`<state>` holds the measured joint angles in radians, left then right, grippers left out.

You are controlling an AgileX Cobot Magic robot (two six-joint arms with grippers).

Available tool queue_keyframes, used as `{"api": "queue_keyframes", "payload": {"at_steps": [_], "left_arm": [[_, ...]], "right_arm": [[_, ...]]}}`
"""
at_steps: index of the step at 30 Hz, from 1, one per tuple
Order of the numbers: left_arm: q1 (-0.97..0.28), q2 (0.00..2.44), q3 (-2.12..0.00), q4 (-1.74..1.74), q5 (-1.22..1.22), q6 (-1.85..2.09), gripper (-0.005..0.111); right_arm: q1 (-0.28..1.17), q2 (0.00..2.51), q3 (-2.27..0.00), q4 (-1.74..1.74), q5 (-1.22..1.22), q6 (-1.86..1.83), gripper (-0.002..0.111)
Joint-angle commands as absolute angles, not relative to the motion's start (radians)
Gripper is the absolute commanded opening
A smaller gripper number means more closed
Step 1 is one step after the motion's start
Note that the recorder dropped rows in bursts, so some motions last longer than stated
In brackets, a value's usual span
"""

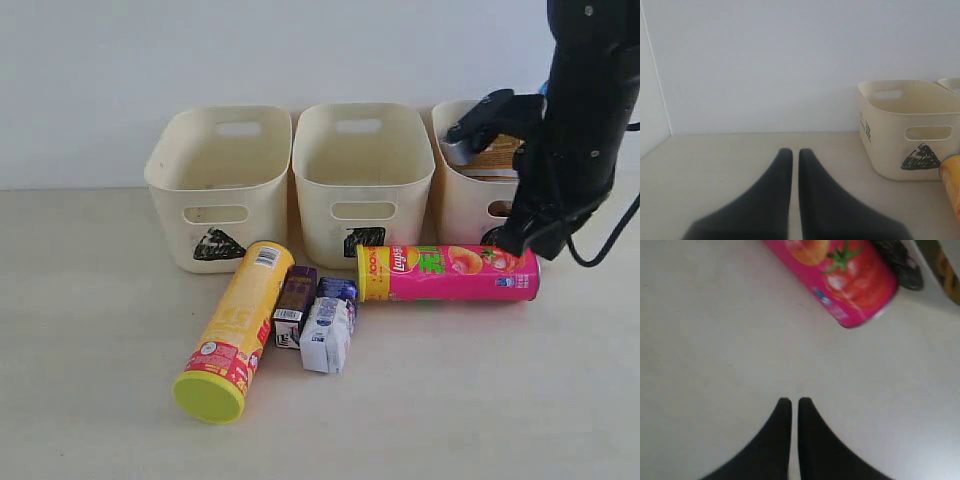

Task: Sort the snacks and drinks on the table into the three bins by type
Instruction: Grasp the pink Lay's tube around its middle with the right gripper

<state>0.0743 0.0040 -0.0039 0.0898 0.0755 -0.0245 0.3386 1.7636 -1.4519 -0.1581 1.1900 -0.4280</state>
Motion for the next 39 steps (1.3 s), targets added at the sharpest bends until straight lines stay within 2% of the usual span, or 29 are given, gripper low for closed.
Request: {"api": "queue_keyframes", "payload": {"at_steps": [1,6,8,11,15,16,22,29,39], "left_arm": [[0.069,0.0,0.0,0.094,0.068,-0.024,0.004],[0.069,0.0,0.0,0.094,0.068,-0.024,0.004],[0.069,0.0,0.0,0.094,0.068,-0.024,0.004],[0.069,0.0,0.0,0.094,0.068,-0.024,0.004],[0.069,0.0,0.0,0.094,0.068,-0.024,0.004],[0.069,0.0,0.0,0.094,0.068,-0.024,0.004],[0.069,0.0,0.0,0.094,0.068,-0.024,0.004],[0.069,0.0,0.0,0.094,0.068,-0.024,0.004],[0.069,0.0,0.0,0.094,0.068,-0.024,0.004]], "right_arm": [[0.389,1.756,-1.457,-0.047,1.204,-0.488,0.001],[0.41,1.756,-1.457,0.015,1.171,-0.488,0.002],[0.41,1.756,-1.457,0.015,1.164,-0.486,0.007],[0.41,1.756,-1.453,0.015,1.139,-0.508,0.029],[0.41,1.756,-1.411,0.015,1.035,-0.584,0.067],[0.41,1.756,-1.39,0.015,0.998,-0.62,0.07],[0.418,1.756,-1.247,0.013,0.763,-0.883,0.07],[0.418,1.756,-1.098,-0.038,0.401,-1.019,0.07],[0.418,1.782,-1.035,-0.038,0.215,-1.099,0.07]]}}
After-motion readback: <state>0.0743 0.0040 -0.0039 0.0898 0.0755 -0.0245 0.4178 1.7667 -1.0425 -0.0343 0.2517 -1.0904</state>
